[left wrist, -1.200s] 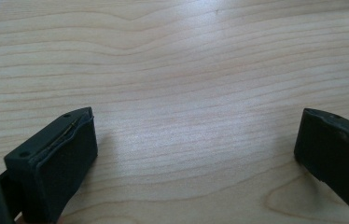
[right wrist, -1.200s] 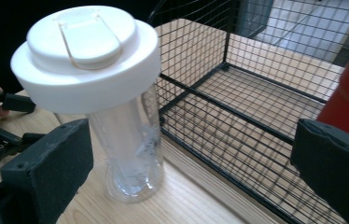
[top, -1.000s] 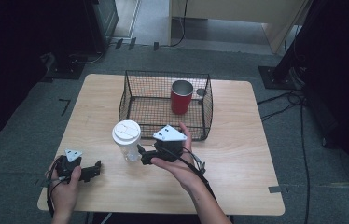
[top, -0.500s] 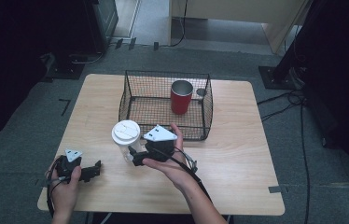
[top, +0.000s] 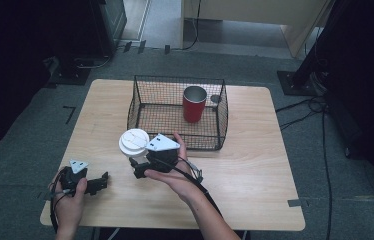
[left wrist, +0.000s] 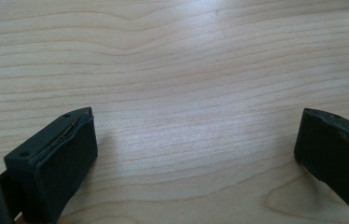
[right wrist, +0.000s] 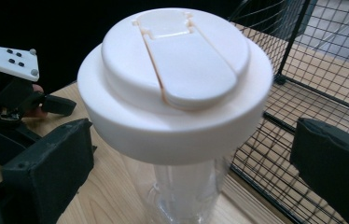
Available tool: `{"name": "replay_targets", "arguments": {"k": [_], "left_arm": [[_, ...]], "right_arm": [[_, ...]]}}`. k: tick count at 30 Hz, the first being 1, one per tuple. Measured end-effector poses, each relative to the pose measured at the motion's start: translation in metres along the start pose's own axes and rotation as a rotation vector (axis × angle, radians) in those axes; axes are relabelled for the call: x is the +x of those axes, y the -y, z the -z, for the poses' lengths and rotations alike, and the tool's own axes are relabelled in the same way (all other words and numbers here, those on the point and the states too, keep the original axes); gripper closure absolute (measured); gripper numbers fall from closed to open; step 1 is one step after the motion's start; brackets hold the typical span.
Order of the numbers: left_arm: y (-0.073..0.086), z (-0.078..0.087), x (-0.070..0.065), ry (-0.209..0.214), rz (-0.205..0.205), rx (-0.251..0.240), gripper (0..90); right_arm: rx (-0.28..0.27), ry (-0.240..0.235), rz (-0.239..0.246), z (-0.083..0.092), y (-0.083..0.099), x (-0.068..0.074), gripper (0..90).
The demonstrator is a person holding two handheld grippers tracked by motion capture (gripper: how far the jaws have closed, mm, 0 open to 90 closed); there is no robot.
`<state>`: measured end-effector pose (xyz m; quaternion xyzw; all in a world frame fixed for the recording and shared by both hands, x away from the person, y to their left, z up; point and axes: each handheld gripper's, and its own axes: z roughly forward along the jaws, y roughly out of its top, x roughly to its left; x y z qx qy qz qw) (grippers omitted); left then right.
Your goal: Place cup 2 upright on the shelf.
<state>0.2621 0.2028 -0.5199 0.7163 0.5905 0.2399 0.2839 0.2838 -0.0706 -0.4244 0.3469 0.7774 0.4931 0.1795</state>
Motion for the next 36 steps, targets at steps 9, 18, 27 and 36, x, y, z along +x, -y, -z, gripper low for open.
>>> {"name": "replay_targets", "arguments": {"k": [9,18,27,36], "left_arm": [[0.000,0.000,0.000,0.000,-0.001,0.000,0.1],[0.000,0.000,0.000,0.000,-0.001,0.000,0.1],[0.000,0.000,0.000,0.000,-0.001,0.000,0.0],[0.000,0.000,0.000,0.000,-0.001,-0.001,0.1]], "right_arm": [[0.011,-0.012,0.011,-0.014,-0.001,0.005,1.3],[0.014,0.001,0.009,-0.026,-0.002,0.005,4.7],[0.012,0.011,0.026,-0.035,0.001,0.008,11.7],[-0.025,0.012,0.034,-0.033,0.004,0.007,16.0]]}}
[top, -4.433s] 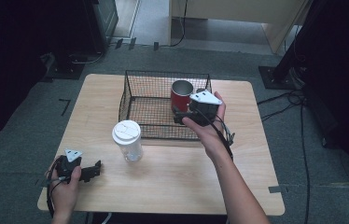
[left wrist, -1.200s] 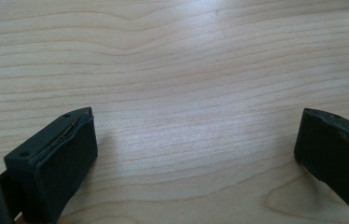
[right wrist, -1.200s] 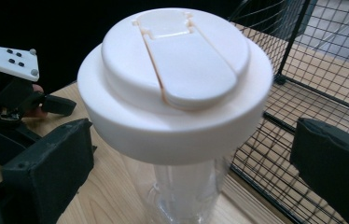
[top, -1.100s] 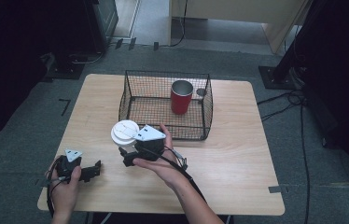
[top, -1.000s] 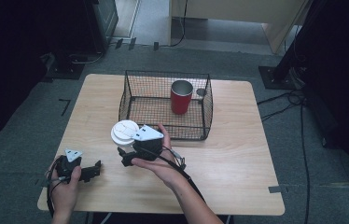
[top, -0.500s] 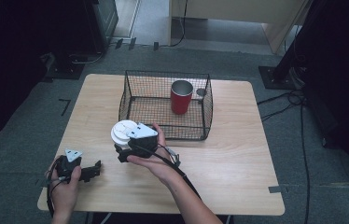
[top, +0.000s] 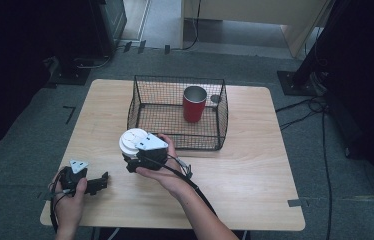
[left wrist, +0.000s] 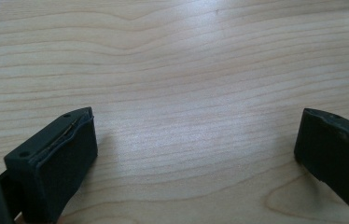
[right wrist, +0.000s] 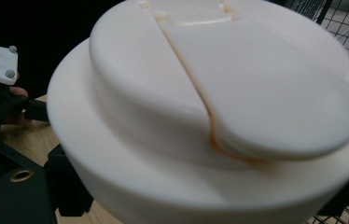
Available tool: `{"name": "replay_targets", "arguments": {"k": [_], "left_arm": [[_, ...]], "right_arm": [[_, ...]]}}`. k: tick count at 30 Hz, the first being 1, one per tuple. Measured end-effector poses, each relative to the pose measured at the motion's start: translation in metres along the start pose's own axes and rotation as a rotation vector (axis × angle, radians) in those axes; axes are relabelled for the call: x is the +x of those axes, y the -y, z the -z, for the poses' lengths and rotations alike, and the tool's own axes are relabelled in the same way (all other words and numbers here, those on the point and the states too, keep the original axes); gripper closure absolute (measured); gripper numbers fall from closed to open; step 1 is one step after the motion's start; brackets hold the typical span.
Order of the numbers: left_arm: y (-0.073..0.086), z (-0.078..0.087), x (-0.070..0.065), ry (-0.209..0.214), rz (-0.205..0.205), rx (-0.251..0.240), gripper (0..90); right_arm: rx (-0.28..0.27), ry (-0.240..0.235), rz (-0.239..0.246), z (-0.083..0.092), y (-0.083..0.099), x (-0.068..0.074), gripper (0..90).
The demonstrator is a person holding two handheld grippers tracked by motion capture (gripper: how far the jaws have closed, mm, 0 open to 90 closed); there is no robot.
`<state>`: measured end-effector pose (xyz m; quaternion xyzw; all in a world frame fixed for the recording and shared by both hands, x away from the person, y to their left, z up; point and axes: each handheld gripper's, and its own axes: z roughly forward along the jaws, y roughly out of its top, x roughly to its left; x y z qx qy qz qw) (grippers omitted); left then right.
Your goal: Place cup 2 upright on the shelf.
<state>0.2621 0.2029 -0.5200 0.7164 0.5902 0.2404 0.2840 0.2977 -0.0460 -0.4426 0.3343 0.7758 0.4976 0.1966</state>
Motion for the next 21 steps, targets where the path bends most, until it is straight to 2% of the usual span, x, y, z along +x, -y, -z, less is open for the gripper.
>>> {"name": "replay_targets", "arguments": {"k": [21], "left_arm": [[-0.001,-0.001,-0.001,0.003,-0.004,0.003,0.0]], "right_arm": [[-0.081,0.016,-0.005,0.029,-0.014,-0.009,16.1]]}}
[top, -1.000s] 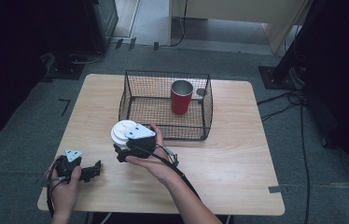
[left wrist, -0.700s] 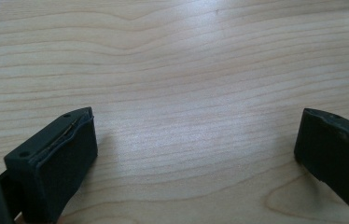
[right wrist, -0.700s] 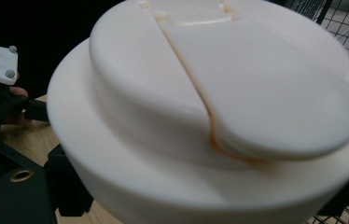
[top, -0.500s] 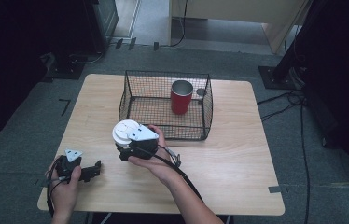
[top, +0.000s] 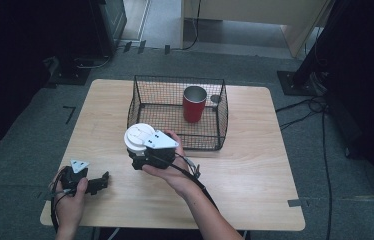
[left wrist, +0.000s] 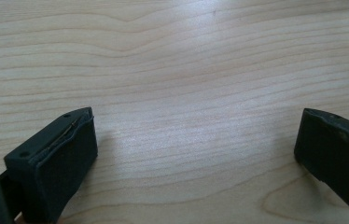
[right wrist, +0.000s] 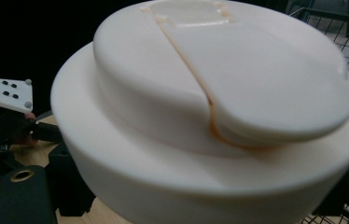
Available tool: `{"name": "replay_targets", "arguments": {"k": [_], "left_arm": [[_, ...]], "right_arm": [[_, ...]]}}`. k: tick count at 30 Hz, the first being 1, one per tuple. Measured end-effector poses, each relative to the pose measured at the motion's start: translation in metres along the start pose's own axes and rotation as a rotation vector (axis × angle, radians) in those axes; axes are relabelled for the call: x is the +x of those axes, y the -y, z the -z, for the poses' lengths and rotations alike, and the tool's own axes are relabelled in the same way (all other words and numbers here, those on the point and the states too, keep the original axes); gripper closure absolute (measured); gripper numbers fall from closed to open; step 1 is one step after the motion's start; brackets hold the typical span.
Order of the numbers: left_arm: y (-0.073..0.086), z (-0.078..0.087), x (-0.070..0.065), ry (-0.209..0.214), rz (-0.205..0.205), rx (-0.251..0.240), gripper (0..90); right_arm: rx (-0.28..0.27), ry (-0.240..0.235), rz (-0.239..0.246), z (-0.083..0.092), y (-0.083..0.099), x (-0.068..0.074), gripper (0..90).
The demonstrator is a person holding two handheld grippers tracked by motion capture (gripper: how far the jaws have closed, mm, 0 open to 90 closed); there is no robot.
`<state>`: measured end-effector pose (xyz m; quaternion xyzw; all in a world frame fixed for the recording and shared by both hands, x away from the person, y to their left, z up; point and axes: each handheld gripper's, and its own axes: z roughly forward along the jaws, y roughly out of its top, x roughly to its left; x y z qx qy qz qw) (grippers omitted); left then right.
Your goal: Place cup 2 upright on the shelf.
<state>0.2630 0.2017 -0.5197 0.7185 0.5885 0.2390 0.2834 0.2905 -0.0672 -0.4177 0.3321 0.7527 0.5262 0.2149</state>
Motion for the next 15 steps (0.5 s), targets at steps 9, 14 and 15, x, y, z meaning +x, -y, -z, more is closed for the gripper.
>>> {"name": "replay_targets", "arguments": {"k": [9,14,15], "left_arm": [[0.000,0.000,0.000,0.000,0.000,0.000,0.0],[0.000,0.000,0.000,0.000,0.000,0.000,0.1],[0.000,0.000,0.000,0.000,0.000,0.000,0.1]], "right_arm": [[-0.049,0.006,0.011,0.009,-0.009,-0.002,16.1],[-0.069,0.012,0.016,0.012,-0.014,-0.001,16.0],[-0.076,0.012,0.016,0.013,-0.016,-0.001,16.0]]}}
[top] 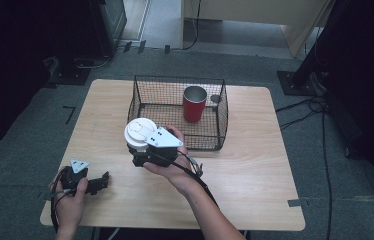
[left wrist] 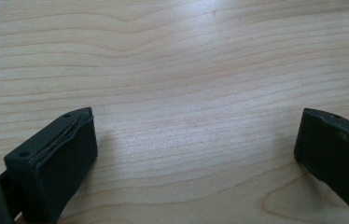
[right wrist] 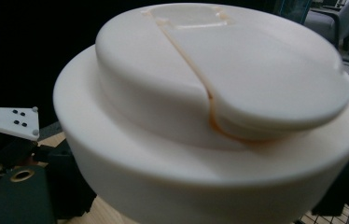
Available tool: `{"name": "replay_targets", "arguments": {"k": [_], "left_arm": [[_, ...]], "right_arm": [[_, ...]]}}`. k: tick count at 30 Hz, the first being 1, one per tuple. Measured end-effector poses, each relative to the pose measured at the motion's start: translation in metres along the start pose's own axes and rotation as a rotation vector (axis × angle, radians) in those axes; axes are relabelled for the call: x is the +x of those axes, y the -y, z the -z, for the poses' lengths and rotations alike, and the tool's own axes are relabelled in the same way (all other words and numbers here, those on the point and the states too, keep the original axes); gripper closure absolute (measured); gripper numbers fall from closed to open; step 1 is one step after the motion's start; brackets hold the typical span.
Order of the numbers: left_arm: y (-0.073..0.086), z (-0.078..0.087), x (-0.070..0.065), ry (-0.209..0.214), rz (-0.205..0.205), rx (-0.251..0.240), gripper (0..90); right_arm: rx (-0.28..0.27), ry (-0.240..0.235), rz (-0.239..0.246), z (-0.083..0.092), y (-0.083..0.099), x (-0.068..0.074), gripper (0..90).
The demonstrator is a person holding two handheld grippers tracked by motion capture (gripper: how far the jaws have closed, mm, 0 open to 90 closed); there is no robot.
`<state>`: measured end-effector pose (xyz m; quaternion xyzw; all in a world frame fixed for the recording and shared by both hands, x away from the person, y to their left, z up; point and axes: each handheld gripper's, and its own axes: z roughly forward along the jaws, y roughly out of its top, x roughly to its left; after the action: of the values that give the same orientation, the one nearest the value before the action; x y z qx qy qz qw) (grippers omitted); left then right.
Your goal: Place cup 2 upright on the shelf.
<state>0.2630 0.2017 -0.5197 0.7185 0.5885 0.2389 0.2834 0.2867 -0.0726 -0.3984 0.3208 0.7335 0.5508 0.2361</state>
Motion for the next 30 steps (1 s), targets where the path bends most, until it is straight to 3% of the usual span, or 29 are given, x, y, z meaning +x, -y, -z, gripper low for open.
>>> {"name": "replay_targets", "arguments": {"k": [13,30], "left_arm": [[0.000,0.000,0.000,0.000,0.000,0.002,0.1],[0.000,0.000,0.000,0.000,0.000,0.002,0.0]], "right_arm": [[-0.056,0.020,0.012,0.007,-0.018,-0.006,16.1],[-0.105,0.063,0.016,0.019,-0.042,-0.024,16.0]]}}
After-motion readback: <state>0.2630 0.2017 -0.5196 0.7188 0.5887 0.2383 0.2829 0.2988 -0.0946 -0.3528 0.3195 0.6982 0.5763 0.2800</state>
